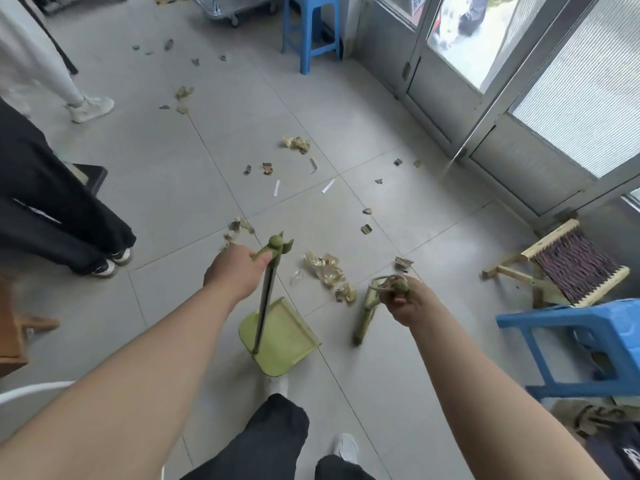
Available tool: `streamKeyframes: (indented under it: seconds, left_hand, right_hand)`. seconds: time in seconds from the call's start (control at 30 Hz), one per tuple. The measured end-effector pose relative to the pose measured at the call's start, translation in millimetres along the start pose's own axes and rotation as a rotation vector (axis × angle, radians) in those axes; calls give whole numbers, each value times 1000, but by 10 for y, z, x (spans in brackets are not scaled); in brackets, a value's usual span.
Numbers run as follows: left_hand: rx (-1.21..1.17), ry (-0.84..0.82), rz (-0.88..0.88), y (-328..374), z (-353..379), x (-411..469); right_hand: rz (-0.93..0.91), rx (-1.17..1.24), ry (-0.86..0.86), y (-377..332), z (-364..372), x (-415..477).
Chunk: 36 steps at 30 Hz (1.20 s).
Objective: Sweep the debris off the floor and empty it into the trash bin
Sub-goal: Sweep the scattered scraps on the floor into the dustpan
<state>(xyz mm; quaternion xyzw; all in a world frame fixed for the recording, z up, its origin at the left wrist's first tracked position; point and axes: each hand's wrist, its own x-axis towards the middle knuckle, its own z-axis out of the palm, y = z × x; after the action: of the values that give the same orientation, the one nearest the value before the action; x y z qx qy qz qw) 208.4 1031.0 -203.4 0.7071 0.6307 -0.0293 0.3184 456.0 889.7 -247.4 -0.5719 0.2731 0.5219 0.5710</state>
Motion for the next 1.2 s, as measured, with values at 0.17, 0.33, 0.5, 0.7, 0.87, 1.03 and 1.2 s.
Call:
streamKeyframes:
  seconds: [0.17, 0.33, 0.5, 0.7, 0.87, 1.03, 1.2]
  left_hand:
    - [12, -25, 23, -46, -174, 335]
    - [32, -32, 77, 10, -265, 572]
    - [20, -33, 133, 192, -295, 694]
    - [-8, -45, 199, 598, -214, 775]
    - [2, -39, 238, 1100, -63, 850]
    - [42, -46, 238, 1665, 162, 970]
    - [36, -34, 201, 2146, 384, 1116]
  right_hand:
    - [69, 115, -14, 103, 629, 169]
    - [24, 154, -85, 115, 905, 270]
    - [-66, 231, -102, -47, 661, 220]
    - [-121, 235, -53, -490, 33, 20]
    - [-155, 195, 72, -858, -450, -11]
    - [-91, 168, 100, -1421, -790, 243]
    - [-47, 106, 201, -2025, -876, 581]
